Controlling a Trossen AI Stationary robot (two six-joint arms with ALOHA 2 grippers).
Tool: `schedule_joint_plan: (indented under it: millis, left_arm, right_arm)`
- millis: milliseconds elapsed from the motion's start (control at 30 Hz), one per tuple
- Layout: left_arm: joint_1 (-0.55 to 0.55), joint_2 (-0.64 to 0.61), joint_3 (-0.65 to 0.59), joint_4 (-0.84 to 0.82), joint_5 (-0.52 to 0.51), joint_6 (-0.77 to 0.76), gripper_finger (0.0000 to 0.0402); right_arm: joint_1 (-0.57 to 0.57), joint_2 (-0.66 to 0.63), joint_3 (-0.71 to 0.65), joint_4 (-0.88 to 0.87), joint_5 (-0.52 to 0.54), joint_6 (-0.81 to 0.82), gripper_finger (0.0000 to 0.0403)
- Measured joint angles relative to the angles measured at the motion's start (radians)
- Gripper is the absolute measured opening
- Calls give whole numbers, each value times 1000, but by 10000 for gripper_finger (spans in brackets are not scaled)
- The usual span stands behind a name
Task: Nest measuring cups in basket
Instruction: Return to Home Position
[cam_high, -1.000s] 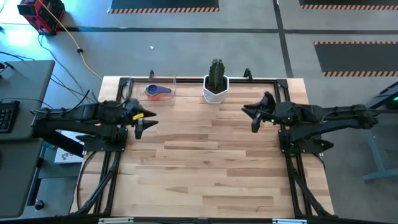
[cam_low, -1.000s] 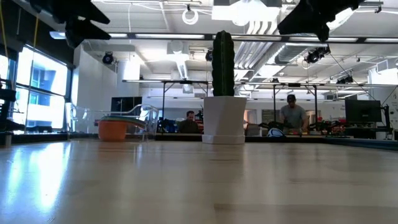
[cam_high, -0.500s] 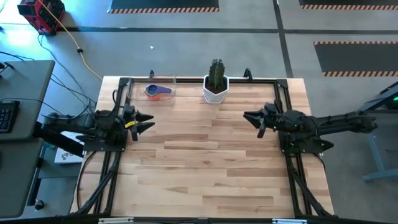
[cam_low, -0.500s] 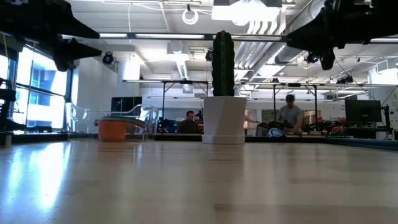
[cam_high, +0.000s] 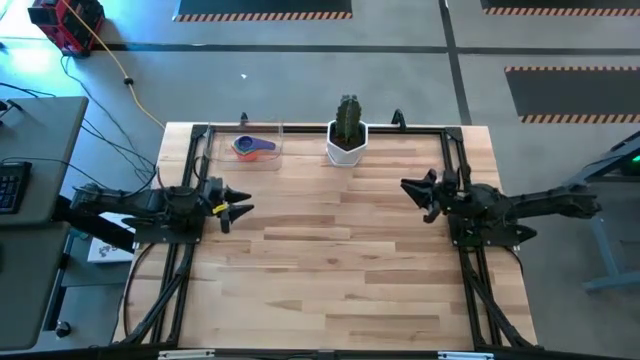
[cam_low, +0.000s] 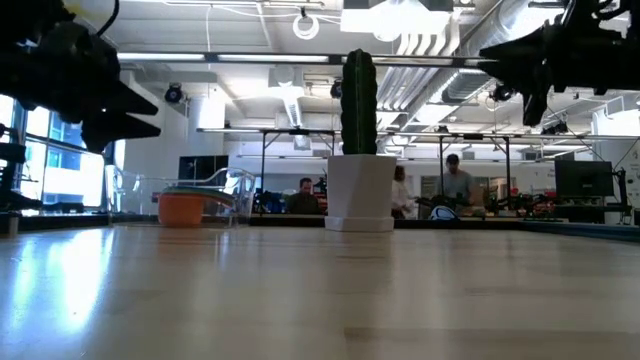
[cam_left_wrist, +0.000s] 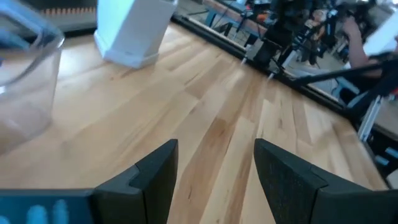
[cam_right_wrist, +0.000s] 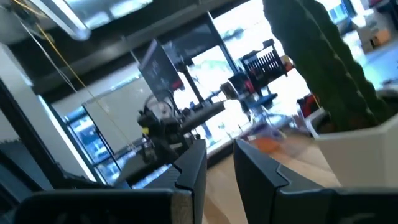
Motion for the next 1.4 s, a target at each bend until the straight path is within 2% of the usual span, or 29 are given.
schedule_joint_plan:
  millis: [233,400,600,800,1133,1400]
  left_arm:
    - [1,1,-3,25,7,181,200]
    - [1,3,-3,24,7,169,200]
    - [1,3,-3,26,20,83,200]
    - [1,3,-3,29,21,82,200]
    - [2,-56,-2,22,-23,174,200]
    - [2,-56,-2,23,-26,302,200]
  right_arm:
    - [0,-75,-2,40,-26,-124,73]
    - [0,-122,-2,-61,-56,-214,73]
    - [0,-161,-2,-305,-56,-173,73]
    - [0,-199,-2,-351,-54,-181,73]
    - [0,-246,-3,-533,-88,-108,73]
    - [0,-246,-3,-533,-106,-19,73]
